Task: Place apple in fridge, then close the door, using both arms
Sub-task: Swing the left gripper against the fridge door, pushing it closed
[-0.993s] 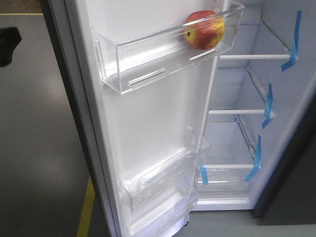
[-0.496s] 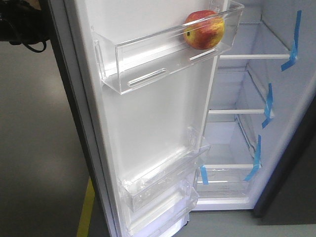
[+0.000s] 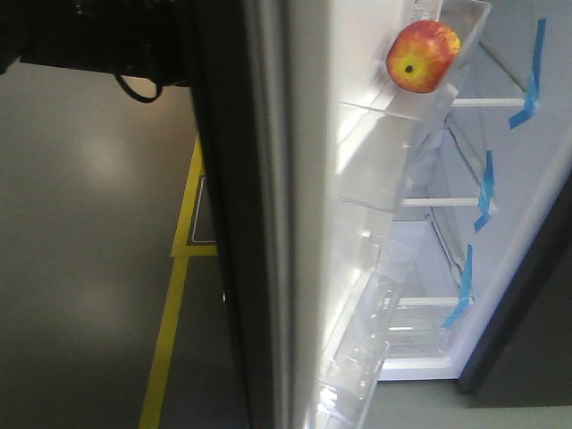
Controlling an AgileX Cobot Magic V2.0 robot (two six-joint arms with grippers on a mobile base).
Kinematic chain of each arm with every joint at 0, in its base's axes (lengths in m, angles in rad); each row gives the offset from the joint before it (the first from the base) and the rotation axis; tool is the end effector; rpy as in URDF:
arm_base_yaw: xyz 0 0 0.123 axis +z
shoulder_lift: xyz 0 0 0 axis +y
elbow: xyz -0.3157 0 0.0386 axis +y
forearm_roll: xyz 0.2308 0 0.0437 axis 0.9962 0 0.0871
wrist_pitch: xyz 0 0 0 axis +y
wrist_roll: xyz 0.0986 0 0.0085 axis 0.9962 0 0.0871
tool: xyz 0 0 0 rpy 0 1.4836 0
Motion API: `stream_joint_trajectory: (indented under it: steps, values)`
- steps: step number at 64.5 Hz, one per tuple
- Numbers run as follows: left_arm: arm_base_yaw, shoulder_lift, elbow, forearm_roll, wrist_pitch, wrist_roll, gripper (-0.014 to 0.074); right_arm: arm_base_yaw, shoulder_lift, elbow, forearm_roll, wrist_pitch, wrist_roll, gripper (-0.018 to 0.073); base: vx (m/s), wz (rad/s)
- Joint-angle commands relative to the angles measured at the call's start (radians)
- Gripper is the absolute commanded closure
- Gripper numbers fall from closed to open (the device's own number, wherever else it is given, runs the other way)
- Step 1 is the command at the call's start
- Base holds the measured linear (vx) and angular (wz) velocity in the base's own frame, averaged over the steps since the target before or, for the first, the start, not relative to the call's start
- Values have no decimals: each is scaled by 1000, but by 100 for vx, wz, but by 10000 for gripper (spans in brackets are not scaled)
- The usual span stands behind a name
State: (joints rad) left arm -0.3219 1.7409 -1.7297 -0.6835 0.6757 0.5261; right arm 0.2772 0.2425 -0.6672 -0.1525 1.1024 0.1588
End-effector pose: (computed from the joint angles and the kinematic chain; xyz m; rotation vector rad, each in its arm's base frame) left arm 0.3702 -0.1647 0.4267 0.5423 1.9968 -0.6400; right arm -0.0187 -0.0193 0.3169 -0.1232 2.1477 0.0664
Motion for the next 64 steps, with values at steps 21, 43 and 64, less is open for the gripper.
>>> stream_joint_trajectory:
  steps: [21, 43, 64]
  values:
    - [-304, 19, -38, -303, -288, 237, -11, -5, 14, -26, -16, -60, -5, 12, 0, 0]
    - [-389, 109, -107, -298, -366, 246, -6, -5, 14, -26, -16, -60, -5, 12, 0, 0]
    - [-274, -27, -106, -238, -203, 244, 40, -5, 14, -26, -16, -60, -5, 12, 0, 0]
